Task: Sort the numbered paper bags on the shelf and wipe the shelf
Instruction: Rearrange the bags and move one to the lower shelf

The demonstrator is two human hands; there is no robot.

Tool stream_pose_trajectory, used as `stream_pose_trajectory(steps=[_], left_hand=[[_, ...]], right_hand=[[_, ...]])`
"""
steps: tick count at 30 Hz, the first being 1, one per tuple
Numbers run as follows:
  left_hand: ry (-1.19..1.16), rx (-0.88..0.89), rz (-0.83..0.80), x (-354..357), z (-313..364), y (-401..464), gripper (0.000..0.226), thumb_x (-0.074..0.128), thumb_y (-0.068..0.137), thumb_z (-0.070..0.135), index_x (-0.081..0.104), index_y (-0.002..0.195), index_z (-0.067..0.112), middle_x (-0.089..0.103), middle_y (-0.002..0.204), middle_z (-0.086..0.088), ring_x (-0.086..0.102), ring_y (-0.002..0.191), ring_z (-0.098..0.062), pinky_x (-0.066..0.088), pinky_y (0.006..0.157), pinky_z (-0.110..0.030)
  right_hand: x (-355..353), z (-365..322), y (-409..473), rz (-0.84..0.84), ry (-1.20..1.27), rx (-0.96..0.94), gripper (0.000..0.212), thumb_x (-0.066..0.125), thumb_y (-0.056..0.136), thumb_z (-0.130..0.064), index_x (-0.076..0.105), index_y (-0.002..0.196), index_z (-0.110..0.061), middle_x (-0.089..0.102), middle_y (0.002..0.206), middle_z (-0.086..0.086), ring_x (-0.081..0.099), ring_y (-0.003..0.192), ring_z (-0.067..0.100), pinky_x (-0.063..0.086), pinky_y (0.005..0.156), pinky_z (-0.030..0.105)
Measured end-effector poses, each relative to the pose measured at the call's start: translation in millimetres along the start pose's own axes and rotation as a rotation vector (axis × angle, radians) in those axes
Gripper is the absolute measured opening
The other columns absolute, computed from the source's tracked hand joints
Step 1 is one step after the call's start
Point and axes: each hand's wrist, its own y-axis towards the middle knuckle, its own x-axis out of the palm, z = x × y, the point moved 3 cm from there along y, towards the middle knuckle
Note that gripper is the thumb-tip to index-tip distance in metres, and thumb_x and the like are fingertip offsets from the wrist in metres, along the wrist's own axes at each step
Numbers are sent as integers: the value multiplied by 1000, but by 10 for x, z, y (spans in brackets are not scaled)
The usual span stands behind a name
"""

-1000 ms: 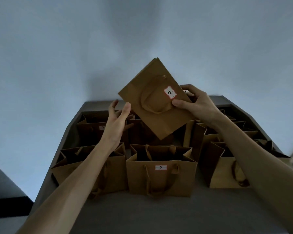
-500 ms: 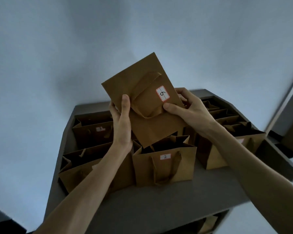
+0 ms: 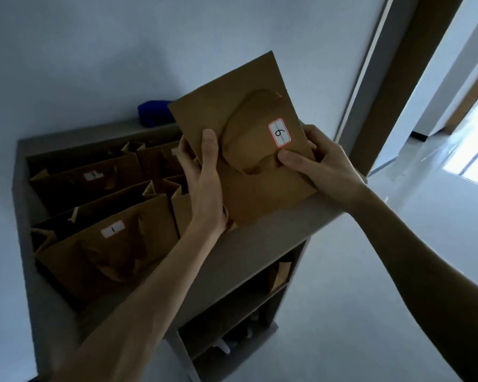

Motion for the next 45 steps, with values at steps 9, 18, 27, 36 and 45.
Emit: stream_pose_trajectory(steps=[9,18,27,36,45], left_hand=[[9,-81,-150,479,-642,-675,77,68,81,50,23,144,40,52,133,4,61,114,-12,54,92,-37],[63,-258,-190,728,-1636,-1385,93,70,69,65,22,145,44,46,142,4,58,121,-18,52,97,-41],[129,-608,-62,447,-2491,-2067,60,52,86,57,29,139,40,57,130,4,64,109,-17,56,87,-38],[-11,-860,36,-43,-2742,-2126,77,48,81,76,42,142,29,59,134,-11,59,119,-37,45,99,-60],[-220,-992,131,-557,-2817,-1797,68,27,91,71,59,126,21,68,119,-15,67,104,-38,57,79,-51]], right_hand=[[-777,478,-632,11,-20,116,40,71,74,-46,57,111,-50,66,109,-21,67,101,8,57,74,22],[-1291,1301,-1440,-20,-31,302,36,69,83,-36,52,114,-43,63,112,-18,65,91,-6,53,67,11],[-1360,2149,-2030,-184,103,484,37,66,89,-34,59,125,-31,67,118,-6,67,106,18,59,81,32],[-931,2648,-2043,-359,171,591,55,72,84,-39,48,134,-34,57,131,-1,58,117,21,57,90,36],[-205,2888,-1853,-361,74,569,54,68,90,-11,42,134,-30,49,127,-7,51,114,12,54,83,20]])
